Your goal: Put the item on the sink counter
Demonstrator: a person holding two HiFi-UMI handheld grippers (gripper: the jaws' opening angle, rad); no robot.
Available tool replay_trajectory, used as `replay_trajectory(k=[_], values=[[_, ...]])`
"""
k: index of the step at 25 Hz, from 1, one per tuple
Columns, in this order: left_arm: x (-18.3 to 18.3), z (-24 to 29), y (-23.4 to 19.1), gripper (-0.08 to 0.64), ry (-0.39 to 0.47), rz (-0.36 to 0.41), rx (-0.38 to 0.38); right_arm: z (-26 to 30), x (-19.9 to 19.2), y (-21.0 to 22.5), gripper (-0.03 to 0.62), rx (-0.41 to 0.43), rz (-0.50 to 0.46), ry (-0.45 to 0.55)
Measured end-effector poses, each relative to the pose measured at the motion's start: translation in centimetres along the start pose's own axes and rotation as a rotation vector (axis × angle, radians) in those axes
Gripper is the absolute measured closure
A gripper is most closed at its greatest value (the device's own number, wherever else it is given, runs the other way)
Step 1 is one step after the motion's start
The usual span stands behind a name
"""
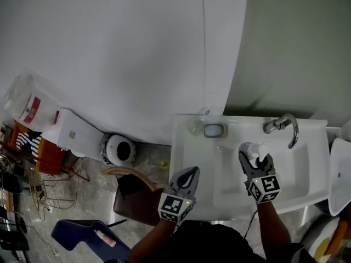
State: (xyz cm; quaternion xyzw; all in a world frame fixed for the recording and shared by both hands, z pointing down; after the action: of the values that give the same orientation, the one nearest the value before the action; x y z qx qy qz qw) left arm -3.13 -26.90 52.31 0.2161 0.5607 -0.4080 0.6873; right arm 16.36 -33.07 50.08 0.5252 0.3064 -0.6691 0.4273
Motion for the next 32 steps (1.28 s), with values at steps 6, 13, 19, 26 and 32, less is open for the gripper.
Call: replay_trajectory(k=[6,13,19,26,32], values=[[-1.5,0.6,-1.8,0.546,-0.033,-0.035,0.001,4.8,-2.8,2.0,0.334,-0.038,-0.014,-0.047],[-2.7,1.1,-3.8,0.548,-0.065,-0.043,0.004,9.7,-5.5,3.9,0.334,-0.055,-0.034,-0.089],[-3.6,1.0,-5.1,0.546,-0.101,-0.002,0.007,12.7,-7.6,6.0,0.334,-0.079,-0.071,-0.145],[-4.3,0.6,-5.7,0.546,-0.127,-0.004,0.005,15.0,-9.2,7.1,0.335,-0.084,-0.069,-0.180],[-3.7,0.7,-5.7,0.548,-0.123,0.055,0.012,16.3,-10.0,7.0,0.335,-0.086,-0.079,-0.182]])
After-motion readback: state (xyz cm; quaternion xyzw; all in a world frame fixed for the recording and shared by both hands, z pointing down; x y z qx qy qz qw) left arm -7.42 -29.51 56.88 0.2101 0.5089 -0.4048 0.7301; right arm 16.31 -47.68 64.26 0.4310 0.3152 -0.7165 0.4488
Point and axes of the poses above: the fingertips, and each gripper's own axes: z forward along the fingers, y to its right, x out of its top, the point moved 2 cm from there along -z, backward along the fingers, and after that the axes turned 3 degrees about -y, right-handed, at the moved point
